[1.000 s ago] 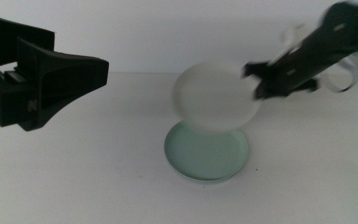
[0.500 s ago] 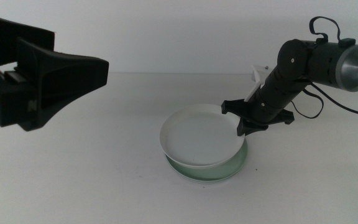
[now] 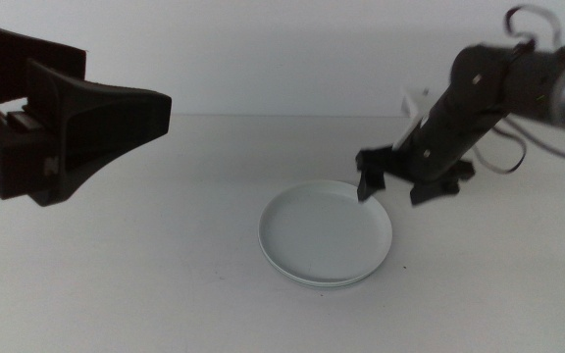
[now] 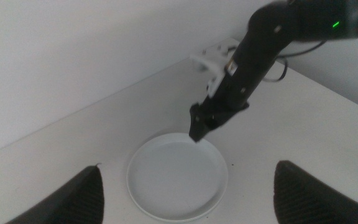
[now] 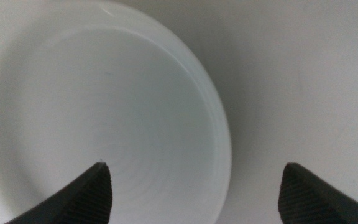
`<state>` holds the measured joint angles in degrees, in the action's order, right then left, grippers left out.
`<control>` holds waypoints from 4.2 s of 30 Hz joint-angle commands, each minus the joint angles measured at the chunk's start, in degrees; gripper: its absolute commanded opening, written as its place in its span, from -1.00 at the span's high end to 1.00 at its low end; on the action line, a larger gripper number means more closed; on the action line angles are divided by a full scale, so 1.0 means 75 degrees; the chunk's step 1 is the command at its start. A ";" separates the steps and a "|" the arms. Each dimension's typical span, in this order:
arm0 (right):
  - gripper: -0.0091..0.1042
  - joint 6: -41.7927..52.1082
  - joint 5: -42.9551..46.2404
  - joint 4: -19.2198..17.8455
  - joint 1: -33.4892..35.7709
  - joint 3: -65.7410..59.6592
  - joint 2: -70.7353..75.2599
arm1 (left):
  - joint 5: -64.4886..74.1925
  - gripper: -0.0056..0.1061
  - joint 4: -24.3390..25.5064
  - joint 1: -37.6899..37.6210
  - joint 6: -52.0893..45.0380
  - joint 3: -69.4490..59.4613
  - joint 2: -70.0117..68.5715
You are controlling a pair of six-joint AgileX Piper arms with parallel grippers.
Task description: Stack the three bowls on top of each other.
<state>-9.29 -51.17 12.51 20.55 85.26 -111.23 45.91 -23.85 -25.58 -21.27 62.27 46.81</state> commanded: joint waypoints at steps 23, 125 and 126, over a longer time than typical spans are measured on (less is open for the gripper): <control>-0.60 -0.1779 0.1117 -0.3857 -0.0465 -0.3239 0.8622 | -0.0093 -0.78 0.0039 -0.0008 0.0020 -0.0011 -0.0018; -0.60 -0.1786 0.4478 -0.3057 -0.2292 -1.1368 1.4831 | -0.5076 -0.78 0.3133 0.3422 0.2837 -0.8302 -0.6241; -0.60 -0.1786 0.4478 -0.3022 -0.2292 -1.1368 1.4831 | -0.5076 -0.78 0.3133 0.3422 0.2837 -0.8302 -0.6241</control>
<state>-22.88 -18.53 -9.53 3.57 0.21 -0.21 8.72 -0.47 0.00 0.00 0.03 0.21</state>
